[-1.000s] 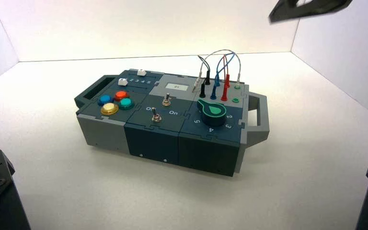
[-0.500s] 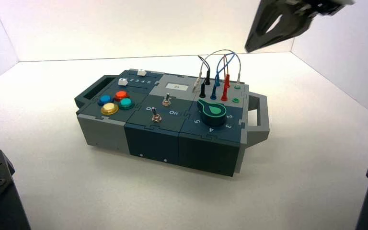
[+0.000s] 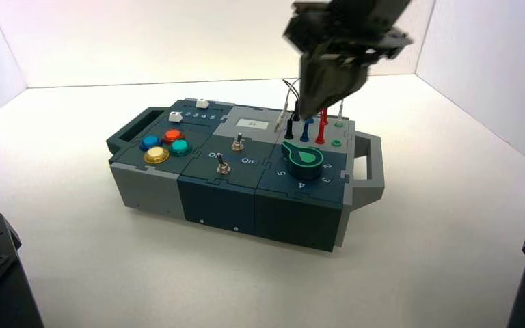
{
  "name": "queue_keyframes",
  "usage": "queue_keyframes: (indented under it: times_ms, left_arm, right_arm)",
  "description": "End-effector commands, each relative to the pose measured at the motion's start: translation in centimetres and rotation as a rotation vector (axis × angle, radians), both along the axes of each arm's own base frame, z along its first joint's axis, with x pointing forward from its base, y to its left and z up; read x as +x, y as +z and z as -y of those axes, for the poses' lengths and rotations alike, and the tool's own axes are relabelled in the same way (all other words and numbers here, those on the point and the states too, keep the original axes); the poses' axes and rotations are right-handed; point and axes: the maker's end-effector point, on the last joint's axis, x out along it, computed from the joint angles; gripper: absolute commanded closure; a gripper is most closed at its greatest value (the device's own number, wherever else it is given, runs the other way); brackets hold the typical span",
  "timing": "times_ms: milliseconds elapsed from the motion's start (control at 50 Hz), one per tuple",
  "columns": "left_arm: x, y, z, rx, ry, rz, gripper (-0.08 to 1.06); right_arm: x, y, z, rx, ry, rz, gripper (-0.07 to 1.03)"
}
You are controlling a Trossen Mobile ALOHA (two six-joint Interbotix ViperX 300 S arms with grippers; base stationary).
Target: Turn the knob to position 1.
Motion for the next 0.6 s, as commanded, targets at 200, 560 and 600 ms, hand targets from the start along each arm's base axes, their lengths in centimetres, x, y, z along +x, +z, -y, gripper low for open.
queue_keyframes:
  times_ms: [200,560,600]
  left_arm:
    - [0.2,0.6,0.0,-0.003,0.004,0.013,1.01]
    - [0.2,0.5,0.0,-0.003,0.004,0.012,1.01]
    - [0.2,0.6,0.0,-0.003,0.004,0.013,1.01]
  right_arm:
    - [1.0,-0.7,-2.4,-0.009,0.017,-0.028,0.99]
    - [1.3,-2.0,-3.9,-0.033,0.037,-0.054,0.99]
    - [1.4,-2.1,-3.9,-0.035,0.036,-0.056,0.99]
